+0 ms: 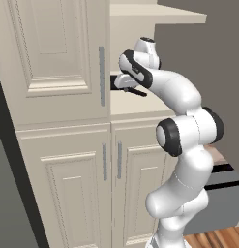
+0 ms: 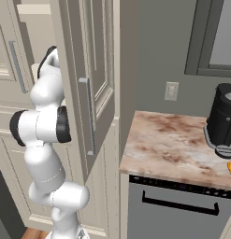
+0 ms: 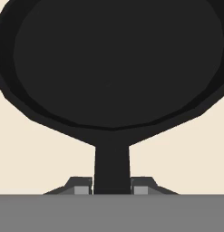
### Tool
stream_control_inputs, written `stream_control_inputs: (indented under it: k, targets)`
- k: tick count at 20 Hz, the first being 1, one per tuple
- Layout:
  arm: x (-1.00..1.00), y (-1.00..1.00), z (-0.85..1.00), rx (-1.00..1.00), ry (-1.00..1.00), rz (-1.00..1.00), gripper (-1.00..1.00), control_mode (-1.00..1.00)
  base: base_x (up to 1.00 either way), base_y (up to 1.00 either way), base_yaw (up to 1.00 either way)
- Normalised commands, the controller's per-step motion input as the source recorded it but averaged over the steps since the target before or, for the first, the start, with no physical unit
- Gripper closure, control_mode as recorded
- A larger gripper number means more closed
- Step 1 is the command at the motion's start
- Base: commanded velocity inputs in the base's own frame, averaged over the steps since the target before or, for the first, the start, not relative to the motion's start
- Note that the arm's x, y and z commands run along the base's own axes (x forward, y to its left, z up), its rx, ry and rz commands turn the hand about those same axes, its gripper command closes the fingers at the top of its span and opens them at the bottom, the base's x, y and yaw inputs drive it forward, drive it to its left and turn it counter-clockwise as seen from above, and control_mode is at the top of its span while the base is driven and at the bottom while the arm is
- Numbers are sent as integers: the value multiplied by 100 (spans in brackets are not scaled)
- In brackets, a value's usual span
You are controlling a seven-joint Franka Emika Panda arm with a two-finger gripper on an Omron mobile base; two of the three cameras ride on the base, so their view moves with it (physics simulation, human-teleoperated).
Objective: Retrieve the pan from the cabinet, then place the raw meat into the pan to avoid contamination.
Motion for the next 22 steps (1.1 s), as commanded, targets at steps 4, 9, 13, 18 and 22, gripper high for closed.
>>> stream_control_inputs:
  k: [4, 9, 13, 18, 22]
  targets:
    - [-21, -8, 0, 0, 0, -9, 100, -100, 0, 0, 0]
    - [-24, -2, 6, 0, 0, -10, 100, -100, 0, 0, 0]
    - [-25, 0, 9, 0, 0, -11, 100, -100, 0, 0, 0]
    - [-26, -1, 9, 0, 1, -12, 100, -100, 0, 0, 0]
    - [-27, -3, 8, 0, 1, -12, 100, -100, 0, 0, 0]
